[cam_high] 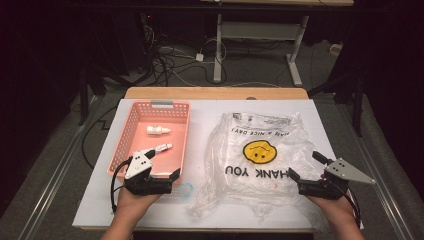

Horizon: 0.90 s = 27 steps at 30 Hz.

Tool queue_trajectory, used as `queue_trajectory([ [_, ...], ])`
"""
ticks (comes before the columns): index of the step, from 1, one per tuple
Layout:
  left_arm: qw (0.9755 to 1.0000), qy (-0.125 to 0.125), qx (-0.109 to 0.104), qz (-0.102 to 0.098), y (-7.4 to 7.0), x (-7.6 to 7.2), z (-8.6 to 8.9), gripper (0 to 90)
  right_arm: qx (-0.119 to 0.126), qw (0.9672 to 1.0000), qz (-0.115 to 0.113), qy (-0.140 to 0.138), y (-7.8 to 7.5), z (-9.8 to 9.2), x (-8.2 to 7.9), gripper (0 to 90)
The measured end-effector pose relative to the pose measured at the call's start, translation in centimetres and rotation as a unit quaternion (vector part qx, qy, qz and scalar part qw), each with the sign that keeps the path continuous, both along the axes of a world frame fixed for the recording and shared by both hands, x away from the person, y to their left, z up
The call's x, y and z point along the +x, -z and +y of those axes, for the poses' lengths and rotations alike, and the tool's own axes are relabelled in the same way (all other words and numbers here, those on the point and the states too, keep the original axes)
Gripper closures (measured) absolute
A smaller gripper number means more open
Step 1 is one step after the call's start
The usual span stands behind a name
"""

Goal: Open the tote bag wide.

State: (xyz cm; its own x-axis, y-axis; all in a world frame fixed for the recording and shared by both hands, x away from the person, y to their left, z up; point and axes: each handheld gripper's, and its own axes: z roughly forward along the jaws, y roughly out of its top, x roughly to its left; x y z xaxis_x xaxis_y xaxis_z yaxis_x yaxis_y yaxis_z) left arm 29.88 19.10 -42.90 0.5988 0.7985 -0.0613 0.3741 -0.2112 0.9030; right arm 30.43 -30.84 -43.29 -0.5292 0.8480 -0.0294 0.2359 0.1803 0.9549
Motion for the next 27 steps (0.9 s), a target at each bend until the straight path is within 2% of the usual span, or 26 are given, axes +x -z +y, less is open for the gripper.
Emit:
queue_trajectory([
  [1, 1.0, 0.0, -0.002, 0.001, -0.01, -0.01, -0.01, 0.0, -0.009, 1.0, -0.003, 0.002, 0.04, -0.02, 0.05, 0.0],
  [7, 0.9999, 0.008, -0.007, 0.004, 0.01, -0.04, -0.19, 0.0, -0.015, 0.9999, 0.002, 0.0, 0.05, -0.2, 0.03, 0.4],
  [12, 1.0, 0.006, 0.0, -0.001, -0.28, -0.08, -0.08, 0.0, -0.008, 1.0, -0.003, 0.001, -0.08, -0.25, -0.07, 0.7],
  [14, 1.0, 0.006, -0.001, -0.001, -0.34, -0.06, -0.01, 0.0, -0.007, 1.0, 0.001, 0.003, -0.13, -0.24, -0.09, 1.0],
  [18, 0.9999, 0.009, -0.01, 0.005, -0.56, 0.0, 0.38, 0.0, -0.006, 1.0, 0.002, 0.004, -0.23, -0.33, -0.11, 1.3],
  [21, 1.0, 0.005, -0.001, 0.004, -0.7, 0.11, 0.63, 0.0, -0.008, 0.9999, 0.003, 0.006, -0.3, -0.55, -0.1, 1.5],
  [24, 1.0, 0.004, -0.001, 0.003, -0.69, 0.15, 0.71, 0.0, -0.01, 0.9999, 0.005, 0.008, -0.34, -0.75, -0.09, 2.1],
  [27, 0.9999, 0.009, 0.004, 0.009, -0.62, 0.25, 0.65, 0.0, -0.014, 0.9998, 0.006, 0.01, -0.42, -0.91, -0.07, 2.7],
])
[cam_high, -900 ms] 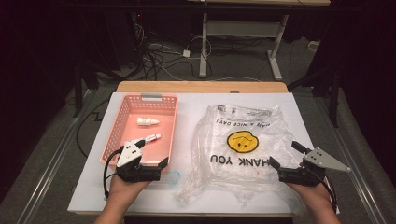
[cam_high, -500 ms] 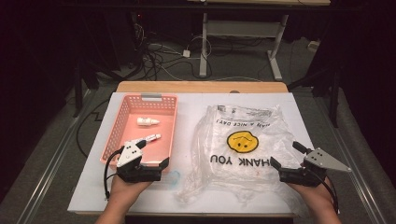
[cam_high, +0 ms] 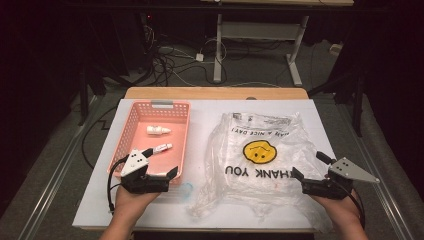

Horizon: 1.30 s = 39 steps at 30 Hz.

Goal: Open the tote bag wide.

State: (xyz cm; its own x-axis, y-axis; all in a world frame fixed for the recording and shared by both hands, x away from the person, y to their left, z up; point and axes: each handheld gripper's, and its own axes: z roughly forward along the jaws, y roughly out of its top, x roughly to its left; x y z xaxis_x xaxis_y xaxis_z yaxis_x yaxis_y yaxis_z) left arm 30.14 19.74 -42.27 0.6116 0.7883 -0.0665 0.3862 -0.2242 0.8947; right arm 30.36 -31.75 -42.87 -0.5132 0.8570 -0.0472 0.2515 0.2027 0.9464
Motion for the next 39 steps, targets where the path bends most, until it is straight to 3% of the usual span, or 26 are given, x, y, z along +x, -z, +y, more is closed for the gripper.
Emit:
queue_trajectory([
  [8, 0.9997, 0.016, -0.004, 0.018, 0.0, 0.2, -0.1, 0.0, -0.006, 0.9999, 0.01, 0.012, -0.2, -0.9, 0.0, 8.0],
  [14, 0.9997, 0.022, 0.001, 0.006, -0.5, 0.3, -0.6, 0.0, -0.003, 0.9993, 0.021, 0.029, -0.3, -2.2, -0.3, 14.4],
  [16, 0.9992, 0.034, -0.003, 0.018, -0.8, 0.7, -0.8, 0.0, -0.006, 0.9991, 0.026, 0.034, -0.1, -2.6, -0.4, 15.3],
  [18, 0.9993, 0.029, 0.021, 0.008, -0.8, 0.5, -1.1, 0.0, -0.009, 0.9985, 0.034, 0.042, 0.0, -3.0, -0.3, 15.8],
  [21, 0.9995, 0.029, 0.007, 0.008, -0.2, 0.2, -0.8, 0.0, -0.015, 0.9977, 0.04, 0.052, 0.2, -3.6, -0.3, 16.2],
  [23, 0.9993, 0.032, 0.013, 0.012, -0.1, 0.2, -0.8, 0.0, -0.019, 0.9974, 0.041, 0.055, 0.2, -3.8, -0.4, 16.3],
  [27, 0.9993, 0.034, -0.002, 0.012, -0.2, -0.1, -0.3, 0.0, -0.015, 0.9958, 0.053, 0.073, 0.5, -5.2, -0.5, 21.6],
  [29, 0.9993, 0.036, 0.0, 0.011, -0.2, -0.1, -0.4, 0.0, -0.015, 0.9955, 0.054, 0.077, 0.6, -5.5, -0.6, 22.7],
  [38, 0.9993, 0.038, -0.003, 0.003, -0.3, 0.1, -1.0, 0.0, 0.003, 0.9905, 0.098, 0.096, 1.6, -7.6, -0.9, 42.7],
  [39, 0.9993, 0.037, -0.006, 0.003, -0.3, 0.1, -1.1, 0.0, 0.009, 0.9883, 0.118, 0.096, 2.1, -7.9, -0.9, 47.8],
])
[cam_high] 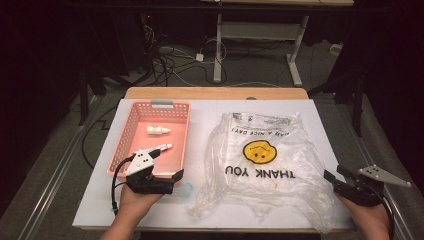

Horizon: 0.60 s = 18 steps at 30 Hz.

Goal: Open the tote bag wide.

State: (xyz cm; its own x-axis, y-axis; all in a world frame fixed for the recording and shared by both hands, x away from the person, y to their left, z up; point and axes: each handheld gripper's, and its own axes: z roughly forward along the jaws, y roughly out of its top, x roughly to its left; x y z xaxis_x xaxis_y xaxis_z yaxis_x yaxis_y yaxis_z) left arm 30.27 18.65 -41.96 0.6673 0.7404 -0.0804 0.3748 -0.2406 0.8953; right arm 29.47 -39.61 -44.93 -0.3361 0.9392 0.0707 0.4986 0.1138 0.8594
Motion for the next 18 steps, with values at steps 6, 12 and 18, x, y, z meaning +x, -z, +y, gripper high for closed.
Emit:
queue_trajectory([
  [6, 1.0, 0.006, -0.002, -0.004, -0.3, 0.1, -0.3, 0.0, -0.001, 0.9988, 0.049, 0.0, 1.2, -0.3, 0.1, 54.9],
  [12, 0.9998, 0.016, 0.001, -0.007, -0.4, 0.4, -0.9, 0.0, -0.025, 0.9959, 0.086, -0.006, 2.4, 0.1, 0.1, 60.6],
  [18, 0.9997, 0.023, -0.001, -0.007, -0.4, 0.7, -1.3, 0.0, -0.062, 0.9948, 0.081, 0.002, 2.3, 0.5, -0.2, 89.4],
])
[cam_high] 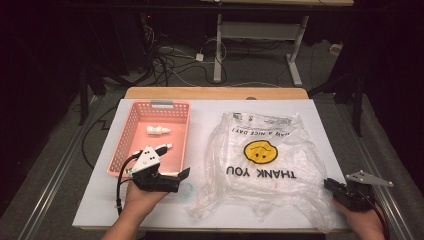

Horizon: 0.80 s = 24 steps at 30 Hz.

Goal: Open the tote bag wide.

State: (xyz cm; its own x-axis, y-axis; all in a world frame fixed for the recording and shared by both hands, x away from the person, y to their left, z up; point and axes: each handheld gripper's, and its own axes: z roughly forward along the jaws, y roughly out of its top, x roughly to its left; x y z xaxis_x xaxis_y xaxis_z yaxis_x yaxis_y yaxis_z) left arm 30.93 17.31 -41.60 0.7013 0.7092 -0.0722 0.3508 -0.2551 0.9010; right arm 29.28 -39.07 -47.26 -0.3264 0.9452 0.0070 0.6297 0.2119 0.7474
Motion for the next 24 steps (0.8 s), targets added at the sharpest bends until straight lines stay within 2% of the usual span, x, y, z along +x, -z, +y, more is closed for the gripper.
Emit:
queue_trajectory([
  [4, 1.0, 0.004, -0.003, 0.0, 0.0, 0.1, -0.2, 0.0, 0.0, 0.9999, 0.0, -0.011, -0.1, 0.0, -0.6, 90.0],
  [7, 1.0, 0.005, -0.005, 0.0, -0.1, 0.1, -0.2, 0.0, 0.017, 0.9996, -0.011, -0.022, -1.0, 0.8, -1.9, 90.0],
  [10, 0.9999, 0.01, -0.002, 0.0, -0.1, 0.1, -0.3, 0.0, 0.002, 0.9987, -0.023, -0.045, -1.8, 1.9, -3.8, 90.0],
  [13, 0.9999, 0.012, -0.005, 0.001, 0.1, 0.2, -0.4, 0.0, 0.01, 0.9978, -0.033, -0.056, -2.3, 2.5, -5.9, 90.0],
  [16, 0.9999, 0.013, -0.004, 0.0, 0.0, 0.1, -0.5, 0.0, 0.028, 0.9967, -0.022, -0.073, -1.6, 2.9, -7.4, 90.0],
  [17, 0.9999, 0.013, -0.004, -0.001, 0.0, 0.1, -0.4, 0.0, 0.034, 0.9962, -0.022, -0.077, -1.5, 3.0, -7.8, 83.8],
  [18, 0.9999, 0.013, -0.005, -0.002, 0.0, 0.0, -0.4, 0.0, 0.037, 0.9957, -0.026, -0.081, -1.7, 3.0, -7.9, 80.3],
  [20, 0.9999, 0.012, -0.009, -0.002, -0.1, 0.0, -0.4, 0.0, 0.043, 0.9948, -0.048, -0.078, -2.8, 3.2, -7.8, 74.3],
  [22, 0.9999, 0.011, -0.01, -0.001, 0.0, 0.0, -0.3, 0.0, 0.042, 0.9924, -0.074, -0.089, -4.2, 3.6, -6.7, 71.1],
  [24, 0.9999, 0.011, -0.01, -0.001, 0.0, 0.0, -0.3, 0.0, 0.038, 0.991, -0.092, -0.089, -5.4, 4.0, -4.9, 68.9],
])
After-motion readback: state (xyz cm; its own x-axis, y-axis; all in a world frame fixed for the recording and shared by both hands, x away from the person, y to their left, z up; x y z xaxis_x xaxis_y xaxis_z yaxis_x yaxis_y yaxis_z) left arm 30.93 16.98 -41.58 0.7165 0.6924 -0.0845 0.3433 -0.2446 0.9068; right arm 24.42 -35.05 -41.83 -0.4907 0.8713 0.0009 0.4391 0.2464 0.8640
